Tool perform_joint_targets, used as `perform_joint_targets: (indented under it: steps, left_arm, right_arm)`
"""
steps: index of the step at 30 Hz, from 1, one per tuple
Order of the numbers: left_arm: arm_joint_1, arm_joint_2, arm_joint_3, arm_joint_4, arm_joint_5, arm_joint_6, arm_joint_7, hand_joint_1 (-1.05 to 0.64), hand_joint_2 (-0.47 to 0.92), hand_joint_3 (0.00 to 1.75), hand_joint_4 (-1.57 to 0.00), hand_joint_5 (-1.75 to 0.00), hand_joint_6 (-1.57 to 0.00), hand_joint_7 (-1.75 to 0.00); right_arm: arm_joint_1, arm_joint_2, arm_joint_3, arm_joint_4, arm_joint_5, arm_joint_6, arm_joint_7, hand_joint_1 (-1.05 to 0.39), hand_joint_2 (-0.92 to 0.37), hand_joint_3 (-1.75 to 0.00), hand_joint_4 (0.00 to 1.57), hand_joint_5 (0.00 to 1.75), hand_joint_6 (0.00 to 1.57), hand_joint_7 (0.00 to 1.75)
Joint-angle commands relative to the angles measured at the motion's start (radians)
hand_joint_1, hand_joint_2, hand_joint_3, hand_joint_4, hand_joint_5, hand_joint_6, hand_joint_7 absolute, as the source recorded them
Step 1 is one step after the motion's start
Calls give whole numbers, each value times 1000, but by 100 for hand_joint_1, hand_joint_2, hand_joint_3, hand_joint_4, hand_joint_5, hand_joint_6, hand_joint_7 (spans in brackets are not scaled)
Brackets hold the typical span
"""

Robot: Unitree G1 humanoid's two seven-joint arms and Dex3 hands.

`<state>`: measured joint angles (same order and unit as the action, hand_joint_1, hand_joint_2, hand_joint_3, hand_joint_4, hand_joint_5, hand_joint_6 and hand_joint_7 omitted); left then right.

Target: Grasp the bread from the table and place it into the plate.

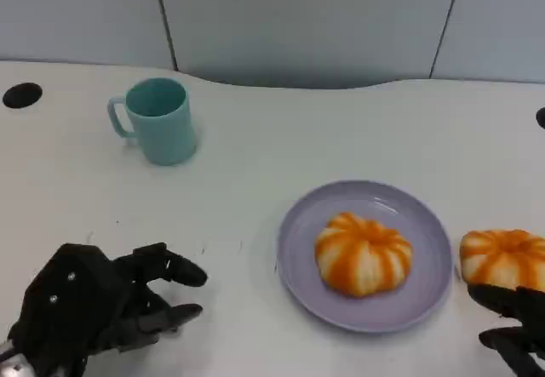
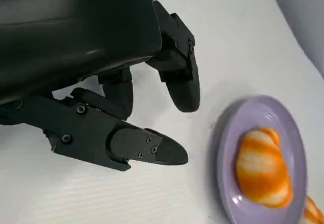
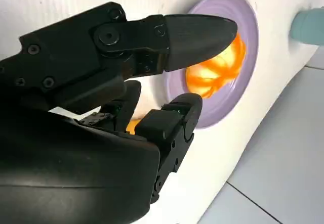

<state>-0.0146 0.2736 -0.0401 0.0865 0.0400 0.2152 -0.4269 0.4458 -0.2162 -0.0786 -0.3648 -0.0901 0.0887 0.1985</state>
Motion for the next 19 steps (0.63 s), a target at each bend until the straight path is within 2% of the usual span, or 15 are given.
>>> perform_joint_targets:
  steps: [1, 5, 8, 13, 19]
  left_arm:
    - [-4, 64, -40, -61, 53, 153, -6, -55, 92, 43, -63, -175, -43, -173]
    - [-11, 101, -87, -80, 80, 215, -28, -51, 92, 47, -60, -175, -39, -174]
    - [-15, 100, -91, -61, 75, 198, -22, -50, 92, 47, -64, -175, -40, -175]
    - [-30, 127, -101, -26, 74, 147, -44, -51, 92, 49, -61, -175, -34, -175]
    - [-38, 131, -109, -25, 72, 157, -49, -50, 92, 48, -61, -175, -36, -175]
  right_arm:
    - [3, -21, -25, -6, 23, 7, 13, -40, -92, -38, 52, 66, 70, 1]
    - [9, -32, -34, -1, 13, -6, 14, -41, -92, -38, 52, 67, 70, 1]
    - [10, -34, -38, 10, 19, -20, 14, -41, -92, -38, 53, 68, 71, 1]
    - [15, -36, -43, 13, 33, -22, 18, -40, -92, -38, 50, 68, 71, 1]
    - [17, -39, -45, 16, 42, -25, 22, -42, -92, -38, 47, 66, 71, 1]
